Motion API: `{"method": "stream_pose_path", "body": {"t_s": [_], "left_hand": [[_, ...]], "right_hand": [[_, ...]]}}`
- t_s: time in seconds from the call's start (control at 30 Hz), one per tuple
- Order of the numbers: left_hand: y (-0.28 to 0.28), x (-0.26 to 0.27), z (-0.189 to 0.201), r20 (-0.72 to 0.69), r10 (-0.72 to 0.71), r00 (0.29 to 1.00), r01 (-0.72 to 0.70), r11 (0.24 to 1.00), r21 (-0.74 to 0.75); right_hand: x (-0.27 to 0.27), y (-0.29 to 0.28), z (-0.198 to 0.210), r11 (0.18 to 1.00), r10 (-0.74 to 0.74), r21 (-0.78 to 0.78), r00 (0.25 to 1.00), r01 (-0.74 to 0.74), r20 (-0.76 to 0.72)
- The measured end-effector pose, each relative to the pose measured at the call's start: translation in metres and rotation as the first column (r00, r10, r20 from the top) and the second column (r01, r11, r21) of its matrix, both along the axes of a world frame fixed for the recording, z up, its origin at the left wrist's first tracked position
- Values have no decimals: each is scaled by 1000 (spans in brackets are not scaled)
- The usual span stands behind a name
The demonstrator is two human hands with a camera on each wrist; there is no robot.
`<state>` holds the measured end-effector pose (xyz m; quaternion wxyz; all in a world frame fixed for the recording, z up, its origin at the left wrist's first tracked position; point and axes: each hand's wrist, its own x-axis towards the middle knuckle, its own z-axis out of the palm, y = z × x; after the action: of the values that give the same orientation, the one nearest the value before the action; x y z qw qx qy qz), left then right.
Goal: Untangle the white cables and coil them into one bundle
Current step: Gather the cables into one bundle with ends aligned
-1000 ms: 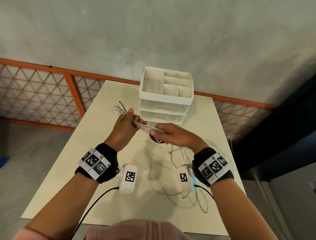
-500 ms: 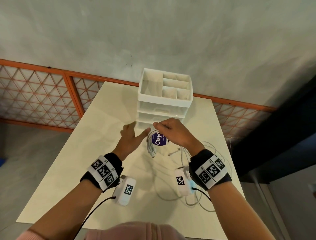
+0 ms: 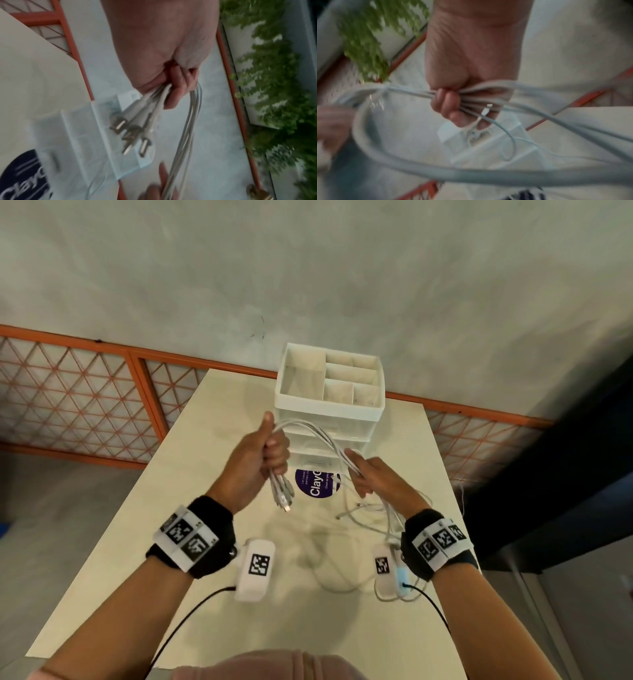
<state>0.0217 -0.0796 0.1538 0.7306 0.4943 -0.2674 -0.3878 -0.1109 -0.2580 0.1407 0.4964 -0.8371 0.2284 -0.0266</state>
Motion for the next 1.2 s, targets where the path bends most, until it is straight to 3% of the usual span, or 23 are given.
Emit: {"method": "stream_pose_path", "body": {"t_s": [0.1,0.3,0.43,0.57,0.73,0.87,1.07,1.2], "left_hand": [[2,9,6,113,44,993,-52,997,65],[-7,-4,-3,230,16,973,-60,981,182],[-10,-7,-4,231,27,973,-74,978,197],[-9,3,-1,224,52,973,-102,972,213],[-6,13,0,206,96,974,-136,973,189],[2,22,-3,237,97,967,-146,969,199],[-12,-3,-17,238,-1,971,-38,986,160],[-24,-15,-20,305,11,952,-55,989,134]], "right_hand": [[-6,11,-11,987,-33,159,998,25,49],[16,19,2,984,-43,178,992,21,117],[18,24,10,991,29,126,985,-51,167],[17,28,12,984,6,178,991,-30,135],[12,24,10,995,79,52,990,-85,120],[6,16,3,999,39,-26,997,-38,61],[22,30,7,990,-37,142,994,22,104],[32,44,4,972,-10,237,998,-4,59]]}}
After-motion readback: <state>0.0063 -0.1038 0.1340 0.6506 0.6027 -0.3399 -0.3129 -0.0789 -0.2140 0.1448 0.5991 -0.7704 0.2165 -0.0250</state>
